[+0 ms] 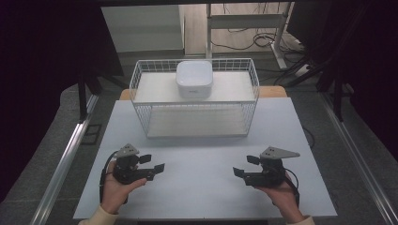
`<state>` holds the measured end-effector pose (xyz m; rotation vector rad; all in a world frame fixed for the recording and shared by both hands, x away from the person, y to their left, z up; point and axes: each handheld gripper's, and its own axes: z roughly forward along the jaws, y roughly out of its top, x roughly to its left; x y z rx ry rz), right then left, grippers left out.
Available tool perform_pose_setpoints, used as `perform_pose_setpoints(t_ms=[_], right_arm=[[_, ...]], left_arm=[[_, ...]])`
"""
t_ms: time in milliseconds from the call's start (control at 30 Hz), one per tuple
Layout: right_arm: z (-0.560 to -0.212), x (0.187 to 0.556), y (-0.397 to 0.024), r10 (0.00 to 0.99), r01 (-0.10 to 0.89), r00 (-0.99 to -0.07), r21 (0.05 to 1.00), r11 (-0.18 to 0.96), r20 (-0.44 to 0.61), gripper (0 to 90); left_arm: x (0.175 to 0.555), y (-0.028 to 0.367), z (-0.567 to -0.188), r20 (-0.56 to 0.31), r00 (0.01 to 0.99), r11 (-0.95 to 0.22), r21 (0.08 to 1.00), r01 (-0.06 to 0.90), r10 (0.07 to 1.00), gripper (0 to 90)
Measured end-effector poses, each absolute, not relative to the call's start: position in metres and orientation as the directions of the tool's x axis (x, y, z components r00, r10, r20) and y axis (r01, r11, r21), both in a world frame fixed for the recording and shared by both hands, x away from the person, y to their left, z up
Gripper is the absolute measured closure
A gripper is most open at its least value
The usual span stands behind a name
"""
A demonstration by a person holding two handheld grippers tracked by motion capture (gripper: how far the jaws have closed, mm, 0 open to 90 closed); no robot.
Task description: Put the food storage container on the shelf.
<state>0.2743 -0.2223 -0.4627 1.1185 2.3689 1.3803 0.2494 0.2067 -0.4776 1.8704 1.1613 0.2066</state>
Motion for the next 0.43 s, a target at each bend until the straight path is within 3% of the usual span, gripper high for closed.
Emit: perform_pose_setpoints(t_ms=[433], right_arm=[[-0.4712,0.2768,-0.2264,0.726,0.499,-0.668,0.822,0.274,0.164,20.8]], left_arm=[[0.2463,0.2107,-0.4841,-0.241,0.527,-0.160,0.780,0.604,0.815,28.1]])
